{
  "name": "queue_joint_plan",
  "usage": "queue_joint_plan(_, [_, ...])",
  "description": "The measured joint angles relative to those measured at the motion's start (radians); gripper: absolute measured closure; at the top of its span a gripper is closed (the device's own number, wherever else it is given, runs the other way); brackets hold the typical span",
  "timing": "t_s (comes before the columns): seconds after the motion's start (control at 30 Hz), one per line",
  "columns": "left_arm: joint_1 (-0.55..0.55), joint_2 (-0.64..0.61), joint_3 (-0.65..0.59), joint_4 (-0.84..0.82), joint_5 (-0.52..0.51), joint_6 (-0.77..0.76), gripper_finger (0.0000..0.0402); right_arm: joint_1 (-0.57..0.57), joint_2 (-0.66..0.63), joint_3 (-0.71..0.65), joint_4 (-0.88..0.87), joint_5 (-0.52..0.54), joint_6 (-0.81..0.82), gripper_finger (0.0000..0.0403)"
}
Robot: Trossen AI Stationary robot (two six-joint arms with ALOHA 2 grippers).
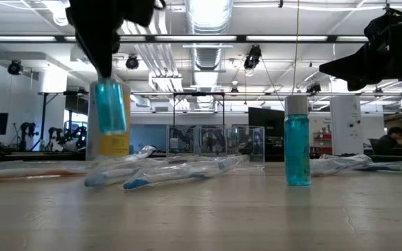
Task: Pick & Place toothbrushing station
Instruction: Put the mouthwash into the middle section of the transparent organizer
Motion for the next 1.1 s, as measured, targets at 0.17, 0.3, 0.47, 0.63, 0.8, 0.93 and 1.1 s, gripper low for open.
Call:
queue_joint_plan(0.17, [0.000,-0.174,-0.080,0.038,-0.010,0.108,0.0304,0.000,0.000,0.000,0.000,0.000,0.000,0.0394])
queue_joint_plan(0.3, [0.000,-0.332,-0.203,0.137,-0.006,0.198,0.0304,0.000,0.000,0.000,0.003,0.000,0.000,0.0394])
queue_joint_plan(0.47, [0.000,-0.563,-0.401,0.307,0.003,0.262,0.0304,0.000,0.000,0.000,0.005,0.000,0.000,0.0394])
queue_joint_plan(0.63, [0.006,-0.828,-0.600,0.436,0.007,0.225,0.0304,0.000,0.000,0.000,0.005,0.000,0.000,0.0394])
queue_joint_plan(0.8, [0.006,-1.016,-0.744,0.435,0.010,0.122,0.0304,0.000,0.000,0.000,0.008,0.000,0.000,0.0394])
queue_joint_plan(0.93, [0.006,-1.120,-0.825,0.435,0.012,0.096,0.0304,0.000,0.000,0.000,0.015,0.000,0.000,0.0394])
queue_joint_plan(1.1, [0.007,-1.188,-0.886,0.435,0.003,0.057,0.0304,0.000,0.000,0.000,0.026,0.000,0.005,0.0394])
